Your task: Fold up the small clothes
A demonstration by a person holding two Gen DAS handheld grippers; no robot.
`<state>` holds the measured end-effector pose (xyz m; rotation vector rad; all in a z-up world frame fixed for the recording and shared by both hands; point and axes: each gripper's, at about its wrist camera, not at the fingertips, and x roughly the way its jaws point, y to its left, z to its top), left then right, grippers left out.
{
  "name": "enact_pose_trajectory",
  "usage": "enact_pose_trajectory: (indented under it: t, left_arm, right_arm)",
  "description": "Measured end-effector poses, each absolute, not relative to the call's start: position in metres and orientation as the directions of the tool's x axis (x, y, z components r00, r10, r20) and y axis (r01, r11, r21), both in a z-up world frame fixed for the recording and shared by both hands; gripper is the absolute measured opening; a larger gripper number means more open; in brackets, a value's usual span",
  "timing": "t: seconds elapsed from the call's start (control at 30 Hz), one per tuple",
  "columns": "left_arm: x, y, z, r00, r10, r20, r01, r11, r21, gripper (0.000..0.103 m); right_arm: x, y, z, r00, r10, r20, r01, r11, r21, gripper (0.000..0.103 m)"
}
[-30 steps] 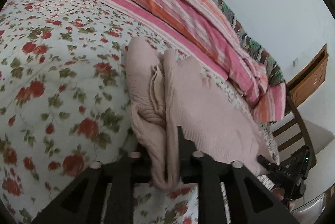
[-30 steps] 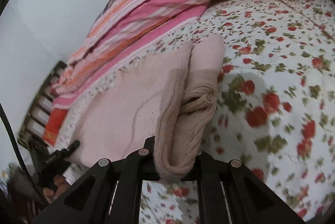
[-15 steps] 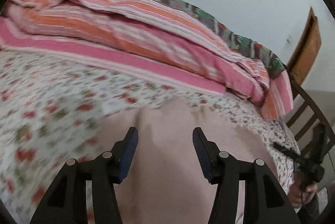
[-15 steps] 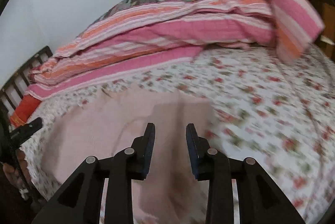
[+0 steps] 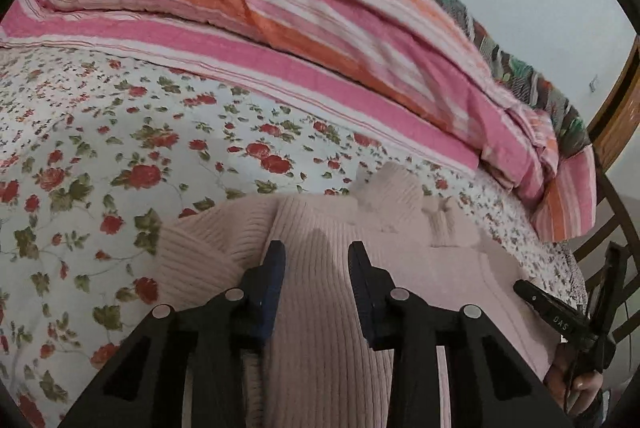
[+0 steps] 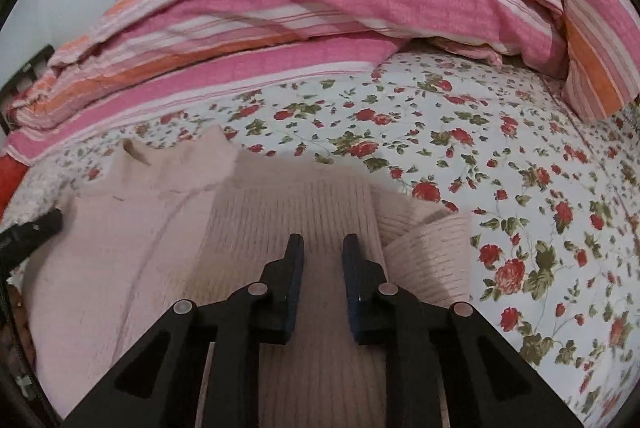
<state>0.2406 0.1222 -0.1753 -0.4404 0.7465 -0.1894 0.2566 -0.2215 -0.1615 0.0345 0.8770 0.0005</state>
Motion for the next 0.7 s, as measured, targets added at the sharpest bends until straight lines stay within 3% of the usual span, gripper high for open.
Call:
enact_pose_trajectory:
  t: [0.07, 0.13, 0.17, 0.3, 0.43, 0.7]
  left_arm:
    - [0.235, 0.129, -0.17, 0.732, -0.333, -0.594, 0.02, 0.882, -0.47, 0.039]
    - [0.232, 0.138, -0.165, 0.755, -0.336, -0.562, 0.02, 0.87, -0.493, 0.058]
    - [0.23, 0.144, -0.162, 0.77, -0.339, -0.541, 0.024, 0.862, -0.507, 0.061]
    - [0.224, 0.16, -0.155, 0.8, -0.291, -0.524, -0.007, 0.87, -0.494, 0.063]
    - [0.219, 0.179, -0.159, 0.801, -0.264, -0.537, -0.03, 0.878, -0.477, 0.063]
    - [0.209, 0.207, -0.169, 0.792, -0.244, -0.561, -0.041, 0.894, -0.447, 0.063]
  right_arm:
    - [0.247, -0.208, -0.148, 0.653, 0.031, -0.757, 0.002, 0.999, 0.042, 0.026]
    - [0.236, -0.184, -0.137, 0.658, 0.132, -0.742, -0.096, 0.991, 0.091, 0.042]
    - [0.233, -0.172, -0.135, 0.65, 0.164, -0.742, -0.136, 0.986, 0.098, 0.044]
    - [0.23, -0.124, -0.145, 0.609, 0.204, -0.766, -0.236, 0.969, 0.071, 0.044]
    - [0.25, -0.101, -0.16, 0.587, 0.063, -0.807, -0.183, 0.982, -0.057, 0.044]
    - [0.3, -0.098, -0.174, 0.551, -0.021, -0.834, -0.104, 0.99, -0.094, 0.04]
